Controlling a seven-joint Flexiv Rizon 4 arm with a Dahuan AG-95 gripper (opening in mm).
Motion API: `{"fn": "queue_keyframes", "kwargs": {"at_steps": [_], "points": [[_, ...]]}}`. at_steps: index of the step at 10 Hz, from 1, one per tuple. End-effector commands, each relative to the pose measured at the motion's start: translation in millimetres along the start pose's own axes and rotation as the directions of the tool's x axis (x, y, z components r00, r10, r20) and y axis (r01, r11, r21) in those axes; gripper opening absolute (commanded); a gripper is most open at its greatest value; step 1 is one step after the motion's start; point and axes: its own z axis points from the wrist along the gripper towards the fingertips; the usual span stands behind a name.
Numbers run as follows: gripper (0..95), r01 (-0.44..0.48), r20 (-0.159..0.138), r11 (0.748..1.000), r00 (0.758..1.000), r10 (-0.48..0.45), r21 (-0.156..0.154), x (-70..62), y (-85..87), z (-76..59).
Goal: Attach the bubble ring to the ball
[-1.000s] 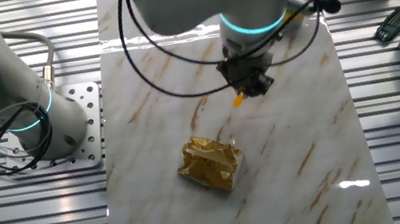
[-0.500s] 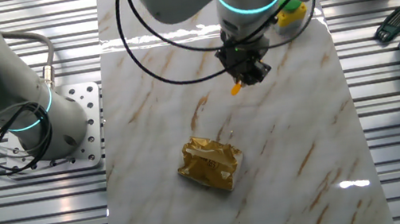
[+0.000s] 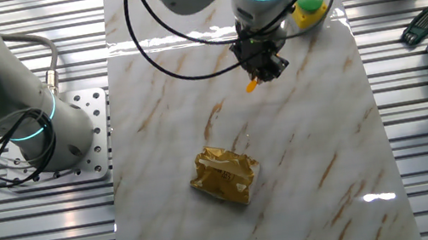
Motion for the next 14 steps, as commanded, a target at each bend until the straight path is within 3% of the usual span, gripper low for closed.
{"fn": "queue_keyframes", "kwargs": {"at_steps": [1,5,11,14], "points": [[0.0,-0.006,0.000,1.000,1.000,0.006,0.001,-1.4,1.7,0.9],[0.0,-0.016,0.001,1.000,1.000,0.016,-0.006,-12.5,6.7,-1.9],[0.0,-0.012,0.001,1.000,1.000,0.012,-0.011,-13.2,6.8,-3.0],[0.0,-0.016,-0.016,1.000,1.000,0.016,0.012,-13.2,6.8,-3.0]]}}
